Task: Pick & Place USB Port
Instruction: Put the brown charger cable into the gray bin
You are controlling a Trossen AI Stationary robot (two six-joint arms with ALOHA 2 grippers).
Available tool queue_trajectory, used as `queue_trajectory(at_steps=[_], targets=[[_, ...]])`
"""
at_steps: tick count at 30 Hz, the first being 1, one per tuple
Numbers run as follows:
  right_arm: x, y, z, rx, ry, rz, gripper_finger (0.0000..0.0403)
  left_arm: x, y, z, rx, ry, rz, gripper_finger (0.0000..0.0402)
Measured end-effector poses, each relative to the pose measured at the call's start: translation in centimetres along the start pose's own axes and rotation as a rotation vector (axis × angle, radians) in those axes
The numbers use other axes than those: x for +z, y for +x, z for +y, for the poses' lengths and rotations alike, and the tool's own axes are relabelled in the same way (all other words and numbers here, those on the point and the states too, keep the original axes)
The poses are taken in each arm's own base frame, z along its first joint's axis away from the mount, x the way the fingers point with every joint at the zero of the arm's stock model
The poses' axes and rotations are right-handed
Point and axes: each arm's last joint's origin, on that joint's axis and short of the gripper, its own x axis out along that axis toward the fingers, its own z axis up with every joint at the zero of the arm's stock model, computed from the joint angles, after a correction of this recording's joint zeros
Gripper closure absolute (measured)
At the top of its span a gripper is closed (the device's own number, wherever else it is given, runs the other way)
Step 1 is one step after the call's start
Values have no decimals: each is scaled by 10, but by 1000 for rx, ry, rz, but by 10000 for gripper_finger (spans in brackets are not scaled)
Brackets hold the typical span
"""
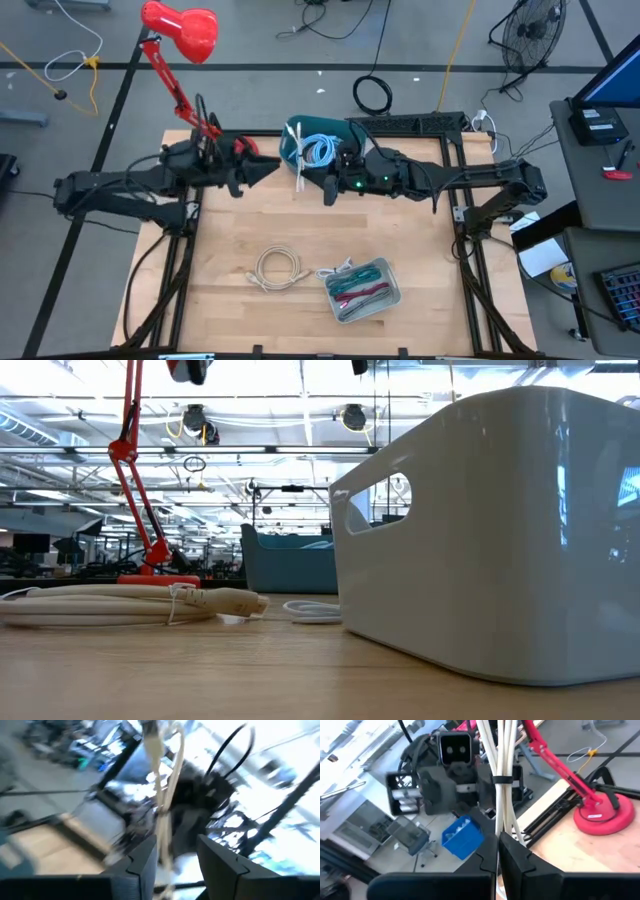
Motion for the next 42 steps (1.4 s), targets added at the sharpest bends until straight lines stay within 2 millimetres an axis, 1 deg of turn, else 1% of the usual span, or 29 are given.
queue_trajectory(at_steps=[3,6,11,16,20,27,36,42], targets=[[-2,-1,2,-7,-2,-4,403,6,8,2,-110,-17,-17,244],[-2,-1,3,-1,3,-6,403,6,16,7,-195,-35,8,227],[-5,2,2,0,10,-3,403,-6,33,19,-199,-79,71,210],[-8,5,3,7,18,-2,403,-10,41,23,-221,-89,48,208],[-11,7,2,4,22,10,403,-9,42,25,-216,-86,44,208],[-11,6,4,13,23,4,403,-7,42,30,-204,-74,55,208],[-13,5,8,31,14,2,403,-11,42,39,-130,-56,109,208],[-14,5,10,36,0,4,403,-8,41,42,-120,-50,97,208]])
